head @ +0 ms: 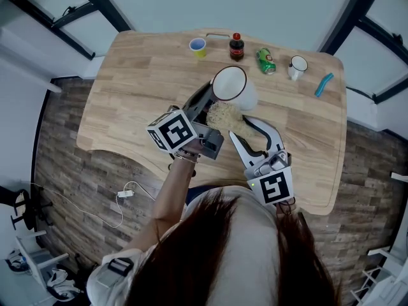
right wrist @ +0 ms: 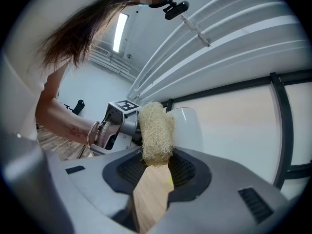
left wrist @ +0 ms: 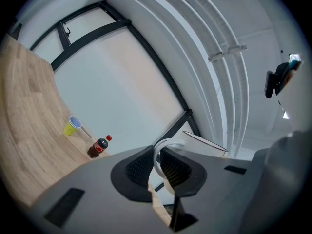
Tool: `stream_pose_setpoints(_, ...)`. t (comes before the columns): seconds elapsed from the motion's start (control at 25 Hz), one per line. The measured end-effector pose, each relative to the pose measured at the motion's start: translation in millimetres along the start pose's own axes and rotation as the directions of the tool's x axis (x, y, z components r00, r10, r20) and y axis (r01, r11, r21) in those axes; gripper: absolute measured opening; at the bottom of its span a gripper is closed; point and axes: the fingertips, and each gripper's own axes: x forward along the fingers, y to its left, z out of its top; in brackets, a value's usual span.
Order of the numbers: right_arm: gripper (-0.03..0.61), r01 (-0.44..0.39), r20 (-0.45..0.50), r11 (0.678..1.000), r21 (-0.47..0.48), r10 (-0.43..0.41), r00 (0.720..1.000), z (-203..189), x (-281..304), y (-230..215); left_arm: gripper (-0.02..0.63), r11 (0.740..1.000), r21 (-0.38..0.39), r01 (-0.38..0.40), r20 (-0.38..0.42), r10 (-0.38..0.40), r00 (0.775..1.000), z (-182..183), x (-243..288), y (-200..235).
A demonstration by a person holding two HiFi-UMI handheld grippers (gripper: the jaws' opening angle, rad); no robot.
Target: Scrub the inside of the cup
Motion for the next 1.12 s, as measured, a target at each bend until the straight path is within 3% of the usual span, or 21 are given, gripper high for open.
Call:
stream_pose_setpoints(0.2,0.143,0.007,0.022,1.0,0.006,-0.007,1.0,6.7,-2.5,-2.0,0.052,0.997,-0.055,0.046,-0.001,-0.046,0.999,-2.7,1.1,-2.3)
stream_pose_setpoints(0.72,0.144,0.014,0.099,0.999,0.051,-0.019,0.995,23.5,-7.5,-10.1,0.053,0.988,-0.105,0.111,0.039,-0.108,0.993,1.2,2.0,-7.9)
stream_pose_setpoints(0.92,0.144,0.013,0.118,0.997,0.073,-0.022,0.993,26.9,-8.3,-13.5,0.052,0.992,-0.063,0.107,0.03,-0.105,0.994,5.6,2.2,-9.3)
stream_pose_setpoints(1.12,0.144,0.0,0.148,0.993,0.116,-0.018,0.989,30.7,-11.7,-16.9,0.052,0.99,-0.074,0.119,0.028,-0.117,0.993,3.4,2.2,-11.7)
